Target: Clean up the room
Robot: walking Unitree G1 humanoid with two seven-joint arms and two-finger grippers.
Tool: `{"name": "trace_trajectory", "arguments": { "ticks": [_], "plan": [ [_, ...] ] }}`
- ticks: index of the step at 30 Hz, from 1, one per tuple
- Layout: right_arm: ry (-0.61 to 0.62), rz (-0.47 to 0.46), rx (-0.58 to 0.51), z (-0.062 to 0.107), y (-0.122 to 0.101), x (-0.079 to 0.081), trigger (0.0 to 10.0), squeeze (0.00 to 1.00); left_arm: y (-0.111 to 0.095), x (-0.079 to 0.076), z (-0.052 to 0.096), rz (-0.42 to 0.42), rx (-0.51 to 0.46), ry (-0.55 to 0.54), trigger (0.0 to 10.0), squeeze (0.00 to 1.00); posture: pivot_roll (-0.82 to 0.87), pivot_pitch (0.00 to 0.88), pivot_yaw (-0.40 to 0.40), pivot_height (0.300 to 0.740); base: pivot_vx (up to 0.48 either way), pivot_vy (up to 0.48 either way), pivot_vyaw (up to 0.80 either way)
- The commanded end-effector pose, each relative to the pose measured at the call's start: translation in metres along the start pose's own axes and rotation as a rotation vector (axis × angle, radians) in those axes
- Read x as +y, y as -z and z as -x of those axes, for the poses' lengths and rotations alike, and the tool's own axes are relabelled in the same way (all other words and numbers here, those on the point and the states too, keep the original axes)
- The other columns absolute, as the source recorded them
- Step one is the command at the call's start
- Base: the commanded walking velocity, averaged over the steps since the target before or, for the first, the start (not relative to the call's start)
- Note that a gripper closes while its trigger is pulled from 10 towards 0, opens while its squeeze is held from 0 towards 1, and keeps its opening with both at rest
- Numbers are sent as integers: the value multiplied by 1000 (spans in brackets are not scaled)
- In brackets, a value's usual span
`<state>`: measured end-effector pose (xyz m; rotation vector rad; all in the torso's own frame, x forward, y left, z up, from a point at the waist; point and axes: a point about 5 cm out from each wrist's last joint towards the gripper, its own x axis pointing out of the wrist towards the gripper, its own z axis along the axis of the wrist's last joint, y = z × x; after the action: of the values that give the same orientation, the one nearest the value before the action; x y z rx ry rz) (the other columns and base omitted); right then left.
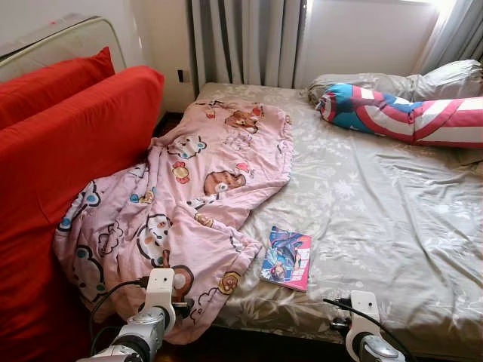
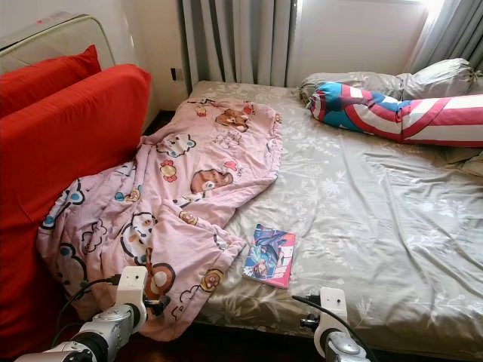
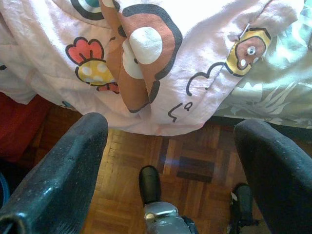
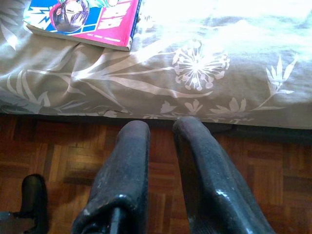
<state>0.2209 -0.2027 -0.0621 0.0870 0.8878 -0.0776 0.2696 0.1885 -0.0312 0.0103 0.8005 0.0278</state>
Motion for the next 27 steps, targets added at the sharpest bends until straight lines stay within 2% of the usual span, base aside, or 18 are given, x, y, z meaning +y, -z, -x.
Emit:
{"name": "trace_trajectory", "arguments": {
  "ticks": [1, 27],
  "plan": [
    [4, -17, 3, 0, 2, 0, 10000, 0, -5, 2, 0, 4, -12, -11, 10000, 0, -23, 0, -26, 740, 0, 0, 0],
    [1, -17, 0, 0, 2, 0, 10000, 0, -6, 2, 0, 0, -11, -13, 10000, 0, -23, 0, -25, 740, 0, 0, 0]
  ]
}}
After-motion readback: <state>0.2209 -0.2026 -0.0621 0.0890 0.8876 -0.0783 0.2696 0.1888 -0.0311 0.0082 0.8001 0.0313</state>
